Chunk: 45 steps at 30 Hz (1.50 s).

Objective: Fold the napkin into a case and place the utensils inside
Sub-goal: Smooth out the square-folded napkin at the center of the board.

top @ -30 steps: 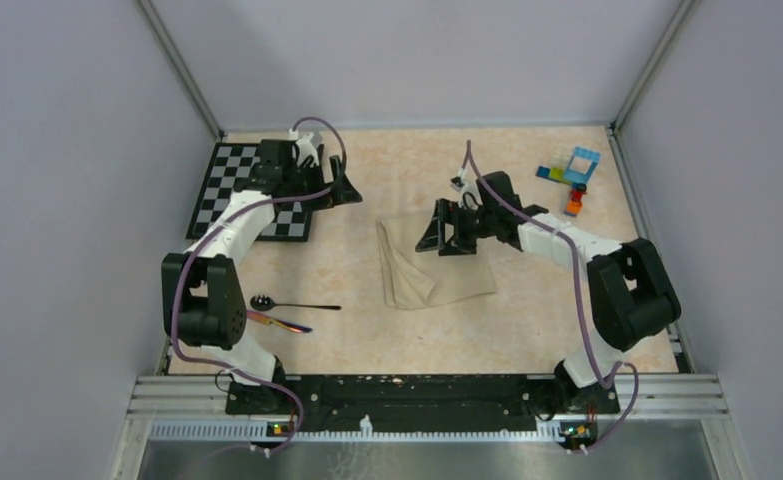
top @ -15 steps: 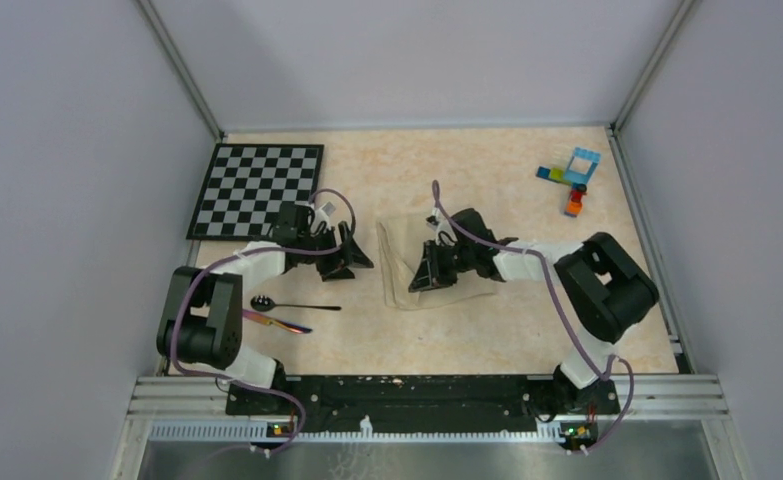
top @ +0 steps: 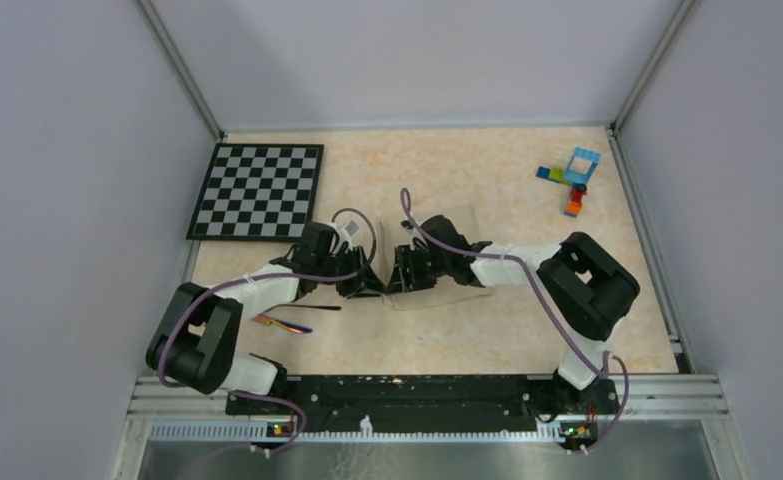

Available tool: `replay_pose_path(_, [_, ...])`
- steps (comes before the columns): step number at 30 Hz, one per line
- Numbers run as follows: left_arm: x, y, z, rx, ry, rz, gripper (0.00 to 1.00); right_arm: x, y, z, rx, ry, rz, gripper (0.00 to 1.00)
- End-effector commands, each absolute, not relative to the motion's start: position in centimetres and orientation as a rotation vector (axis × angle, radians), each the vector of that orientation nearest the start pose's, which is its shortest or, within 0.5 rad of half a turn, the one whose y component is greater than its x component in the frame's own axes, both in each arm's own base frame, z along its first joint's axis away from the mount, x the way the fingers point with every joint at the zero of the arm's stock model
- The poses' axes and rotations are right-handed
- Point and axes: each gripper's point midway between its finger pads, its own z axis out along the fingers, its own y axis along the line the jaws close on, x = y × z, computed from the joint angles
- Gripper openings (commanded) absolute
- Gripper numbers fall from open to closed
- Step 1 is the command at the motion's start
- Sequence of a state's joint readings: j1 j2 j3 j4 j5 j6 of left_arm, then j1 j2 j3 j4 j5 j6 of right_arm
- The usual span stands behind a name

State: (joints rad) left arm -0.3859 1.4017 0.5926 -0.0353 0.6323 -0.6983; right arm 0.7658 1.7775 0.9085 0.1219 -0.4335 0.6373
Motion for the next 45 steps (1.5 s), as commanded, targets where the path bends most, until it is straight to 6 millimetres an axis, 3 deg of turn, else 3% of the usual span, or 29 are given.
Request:
replay_pose_path(1, [23.6,-23.3,6.6,-0.092,2.533,-1.22,0.31,22.9,36.5,5.3,-0.668,2.412,0.864,0.5])
replay_pose_path(3, [23.4,-23.0,6.1,-0.112,2.545,-1.19,0.23,22.5,35.9,4.7,-0.75,2.369,0.74,0.52])
replay_pose_path(5, [23.2,-22.5,5.9,-0.132,2.543,-1.16,0.23,22.4,35.9,4.7,-0.802,2.292,0.683,0.53])
replay_pose_path(9, [22.5,-21.8,5.9,-0.161,2.525,-1.137,0.27,22.1,35.6,5.1,-0.858,2.189,0.64,0.54])
replay_pose_path(12, [22.1,-21.7,5.7,-0.17,2.527,-1.138,0.37,21.4,36.0,5.8,-0.948,2.088,0.644,0.53])
replay_pose_path(17, [22.1,-22.5,5.3,-0.179,2.537,-1.215,0.36,20.6,35.9,5.6,-1.055,1.977,0.532,0.46])
replay_pose_path(21, [22.5,-22.8,5.3,-0.181,2.535,-1.221,0.33,20.5,35.5,6.0,-1.044,1.93,0.471,0.44])
replay_pose_path(32, [22.4,-23.6,4.2,-0.212,2.556,-1.277,0.29,19.8,36.0,4.8,-1.065,1.904,0.425,0.32])
replay_pose_path(45, [21.9,-23.4,3.2,-0.222,2.58,-1.274,0.28,20.0,35.4,3.0,-1.052,1.925,0.357,0.31])
